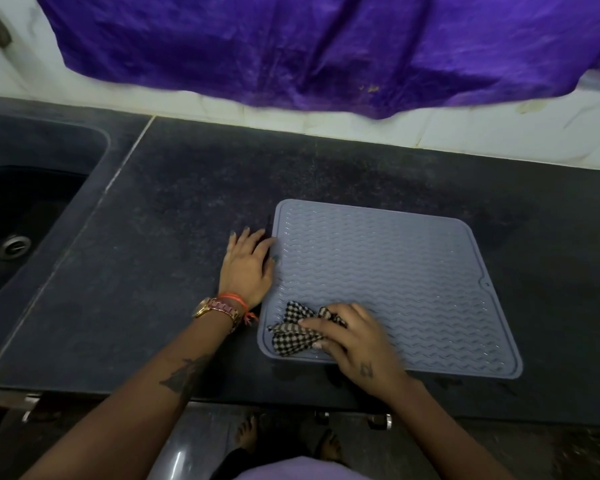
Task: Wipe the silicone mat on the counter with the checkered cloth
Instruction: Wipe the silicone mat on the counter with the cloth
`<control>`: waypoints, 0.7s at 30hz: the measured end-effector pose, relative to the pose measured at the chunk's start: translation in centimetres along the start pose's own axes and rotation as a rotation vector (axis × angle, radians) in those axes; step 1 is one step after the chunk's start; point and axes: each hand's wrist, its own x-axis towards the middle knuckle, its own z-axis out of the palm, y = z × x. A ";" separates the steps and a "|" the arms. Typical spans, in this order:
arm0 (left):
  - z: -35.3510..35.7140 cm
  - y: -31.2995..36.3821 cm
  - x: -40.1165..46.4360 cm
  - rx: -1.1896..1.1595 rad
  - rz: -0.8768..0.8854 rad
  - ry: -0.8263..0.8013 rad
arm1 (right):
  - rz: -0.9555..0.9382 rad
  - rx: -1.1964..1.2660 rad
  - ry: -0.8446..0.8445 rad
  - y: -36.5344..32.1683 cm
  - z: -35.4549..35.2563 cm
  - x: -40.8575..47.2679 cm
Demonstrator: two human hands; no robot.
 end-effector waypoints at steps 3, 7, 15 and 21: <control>-0.3 -0.4 0.3 -0.015 -0.005 0.018 | 0.016 -0.046 0.054 0.8 -0.3 1.5; -0.4 -0.8 0.1 -0.021 -0.015 0.025 | 0.037 -0.062 0.039 1.8 0.0 3.1; -0.1 -1.0 -0.2 -0.037 -0.007 0.054 | 0.093 -0.077 0.070 4.0 0.1 6.7; 0.1 -1.1 -0.2 -0.045 -0.014 0.060 | 0.146 -0.157 0.089 6.6 -0.3 9.6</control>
